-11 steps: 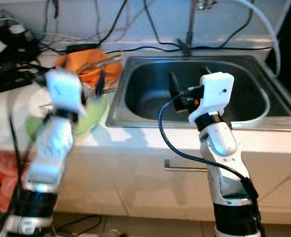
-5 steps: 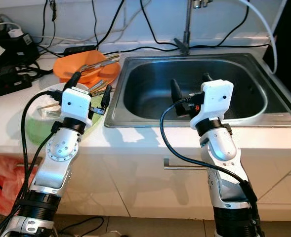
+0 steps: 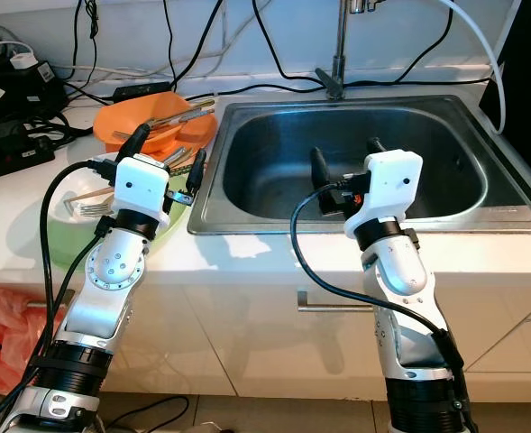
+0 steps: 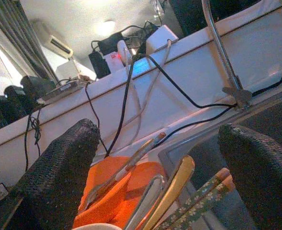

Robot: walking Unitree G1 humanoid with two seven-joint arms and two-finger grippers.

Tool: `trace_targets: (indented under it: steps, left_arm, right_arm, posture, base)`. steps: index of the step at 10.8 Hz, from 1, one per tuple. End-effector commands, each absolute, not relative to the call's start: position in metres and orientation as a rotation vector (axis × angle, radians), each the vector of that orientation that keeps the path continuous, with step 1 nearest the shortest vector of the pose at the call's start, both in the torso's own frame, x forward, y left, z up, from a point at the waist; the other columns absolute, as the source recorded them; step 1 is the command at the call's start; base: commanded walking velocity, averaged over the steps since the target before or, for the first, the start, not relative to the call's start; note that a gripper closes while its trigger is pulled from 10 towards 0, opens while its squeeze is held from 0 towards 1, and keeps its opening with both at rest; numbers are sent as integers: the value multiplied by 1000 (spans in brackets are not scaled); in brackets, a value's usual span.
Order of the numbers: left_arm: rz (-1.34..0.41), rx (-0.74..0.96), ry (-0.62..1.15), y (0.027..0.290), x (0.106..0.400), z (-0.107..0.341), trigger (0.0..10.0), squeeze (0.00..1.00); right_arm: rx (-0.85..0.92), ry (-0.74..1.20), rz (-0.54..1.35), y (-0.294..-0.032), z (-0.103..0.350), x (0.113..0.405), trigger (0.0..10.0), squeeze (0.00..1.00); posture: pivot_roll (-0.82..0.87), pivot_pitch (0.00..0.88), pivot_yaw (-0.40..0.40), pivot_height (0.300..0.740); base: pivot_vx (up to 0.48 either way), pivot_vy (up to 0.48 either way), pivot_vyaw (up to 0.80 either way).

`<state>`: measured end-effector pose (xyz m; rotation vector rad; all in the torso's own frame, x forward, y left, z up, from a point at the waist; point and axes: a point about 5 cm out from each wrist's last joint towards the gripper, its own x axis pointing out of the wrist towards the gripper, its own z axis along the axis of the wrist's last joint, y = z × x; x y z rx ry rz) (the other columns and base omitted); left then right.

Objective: Kitchen organization

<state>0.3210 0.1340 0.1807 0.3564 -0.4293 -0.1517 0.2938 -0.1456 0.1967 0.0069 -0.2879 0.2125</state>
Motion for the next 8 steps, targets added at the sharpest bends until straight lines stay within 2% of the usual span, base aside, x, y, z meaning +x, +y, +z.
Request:
trace_targets:
  steps: [1,8]
  left_arm:
    - [-139,374,-427,138,322,180,10000,0]
    - [-106,347,-439,138,320,181,10000,0]
  right_arm:
    - [3,-282,210,-144,194,294,10000,0]
    - [6,-267,255,-136,190,297,10000,0]
  posture:
    - [60,0,104,740]
    - [80,0,57,740]
  base:
    - [0,0,0]
    - [0,0,0]
